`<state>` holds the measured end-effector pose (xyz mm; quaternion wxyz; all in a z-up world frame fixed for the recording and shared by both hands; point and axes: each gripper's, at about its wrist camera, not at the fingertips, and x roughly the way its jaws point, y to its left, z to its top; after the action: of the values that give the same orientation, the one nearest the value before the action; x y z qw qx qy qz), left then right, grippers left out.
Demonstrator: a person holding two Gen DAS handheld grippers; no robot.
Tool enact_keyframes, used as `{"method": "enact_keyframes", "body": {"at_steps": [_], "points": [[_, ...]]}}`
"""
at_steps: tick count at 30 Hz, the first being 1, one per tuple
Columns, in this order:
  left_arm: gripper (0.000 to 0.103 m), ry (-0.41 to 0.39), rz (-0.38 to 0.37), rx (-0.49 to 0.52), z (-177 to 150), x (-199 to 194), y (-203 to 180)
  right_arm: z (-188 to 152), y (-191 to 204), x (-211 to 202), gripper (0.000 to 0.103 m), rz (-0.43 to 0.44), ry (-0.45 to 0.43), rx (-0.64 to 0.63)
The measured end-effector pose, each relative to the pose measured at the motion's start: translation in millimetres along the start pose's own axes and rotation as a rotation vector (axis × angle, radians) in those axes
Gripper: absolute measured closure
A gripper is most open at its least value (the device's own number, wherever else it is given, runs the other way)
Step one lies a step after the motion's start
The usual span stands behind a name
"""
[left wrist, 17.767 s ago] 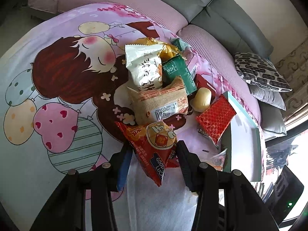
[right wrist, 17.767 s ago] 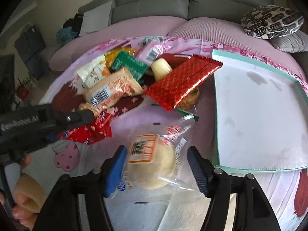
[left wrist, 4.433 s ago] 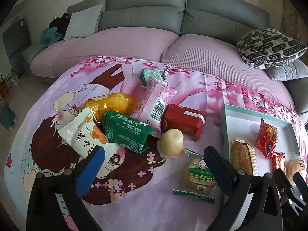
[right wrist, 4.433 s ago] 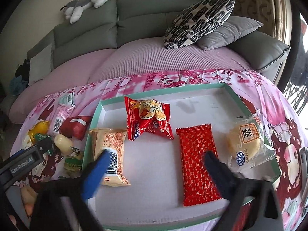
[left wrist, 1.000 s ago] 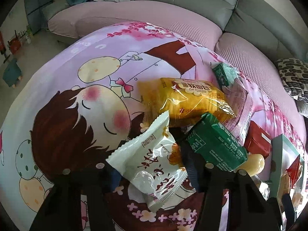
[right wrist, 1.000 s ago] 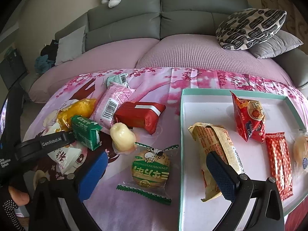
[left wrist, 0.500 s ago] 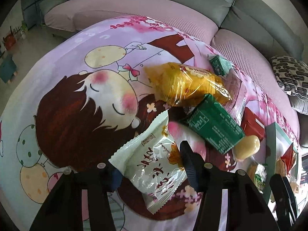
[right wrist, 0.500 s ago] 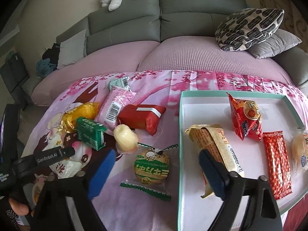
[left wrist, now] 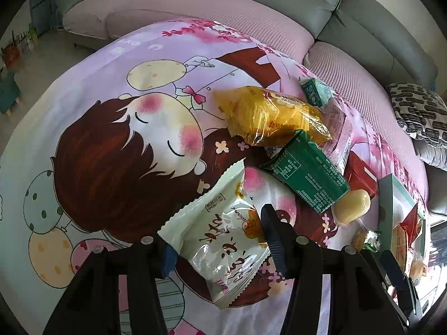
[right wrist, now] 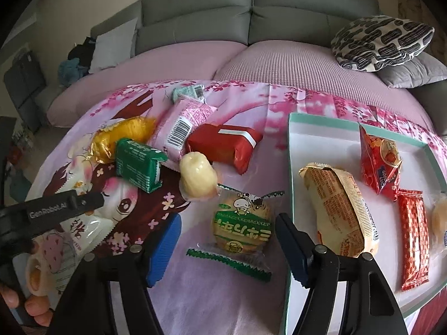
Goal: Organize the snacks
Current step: 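Grasp the green-wrapped bun with the right gripper while the left gripper holds the white bag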
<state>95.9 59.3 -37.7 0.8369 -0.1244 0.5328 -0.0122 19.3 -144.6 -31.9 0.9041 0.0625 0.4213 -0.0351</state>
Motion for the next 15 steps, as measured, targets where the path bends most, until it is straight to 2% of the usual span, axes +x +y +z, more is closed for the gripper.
{"method": "enact_keyframes", "body": {"at_steps": [13,15], "points": [[0.047,0.001,-0.003,-0.007,0,-2,1,-3,19,11,0.034,-0.144,0.018,-0.097],[0.047,0.003,-0.003,-0.009,0,-2,1,-4,21,12,0.033,-0.124,0.018,-0.094]]}}
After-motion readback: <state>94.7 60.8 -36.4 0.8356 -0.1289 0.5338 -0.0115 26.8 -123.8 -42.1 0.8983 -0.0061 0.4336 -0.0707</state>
